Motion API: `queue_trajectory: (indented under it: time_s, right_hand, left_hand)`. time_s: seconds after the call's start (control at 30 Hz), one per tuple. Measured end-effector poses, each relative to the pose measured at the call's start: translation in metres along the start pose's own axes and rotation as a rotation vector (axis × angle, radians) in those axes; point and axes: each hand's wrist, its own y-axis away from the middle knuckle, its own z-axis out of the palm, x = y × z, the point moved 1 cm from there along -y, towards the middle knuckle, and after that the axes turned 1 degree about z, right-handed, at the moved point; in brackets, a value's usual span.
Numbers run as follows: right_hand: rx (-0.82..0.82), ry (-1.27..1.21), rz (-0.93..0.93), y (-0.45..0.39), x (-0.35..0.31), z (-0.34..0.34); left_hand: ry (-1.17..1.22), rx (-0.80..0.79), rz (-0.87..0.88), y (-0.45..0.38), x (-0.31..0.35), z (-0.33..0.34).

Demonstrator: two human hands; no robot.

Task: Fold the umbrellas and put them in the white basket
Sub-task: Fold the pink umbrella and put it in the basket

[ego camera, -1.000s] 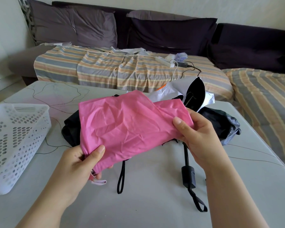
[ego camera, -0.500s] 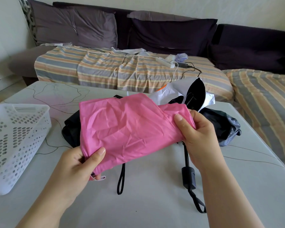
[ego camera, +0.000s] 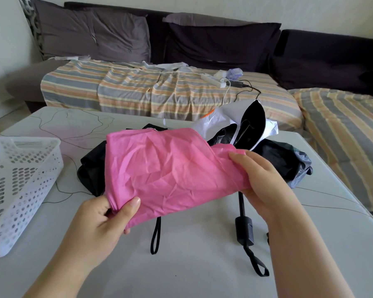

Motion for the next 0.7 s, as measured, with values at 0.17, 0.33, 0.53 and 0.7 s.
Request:
queue_trajectory:
  time_s: [0.17, 0.33, 0.53, 0.7]
  right_hand:
    - [-0.096, -0.143, -0.106, 0.004, -0.005, -0.002]
    - [-0.005, -0.101, -0.190, 0.002, 0.000, 0.003]
    - [0.305, -0.206, -0.231, -0.004, 0.003, 0.015]
    - [0.407, -0.158, 0.069, 0.004, 0.009, 0.018]
  left_hand:
    - [0.043, 0.002, -0.003, -0.001, -0.002, 0.000]
    - [0.133, -0.015, -0.046, -0.003, -0.005, 0.005]
    - [0.263, -0.031, -0.176, -0.004, -0.010, 0.015]
    - [0.314, 0.160, -0.296, -0.012, -0.013, 0.017]
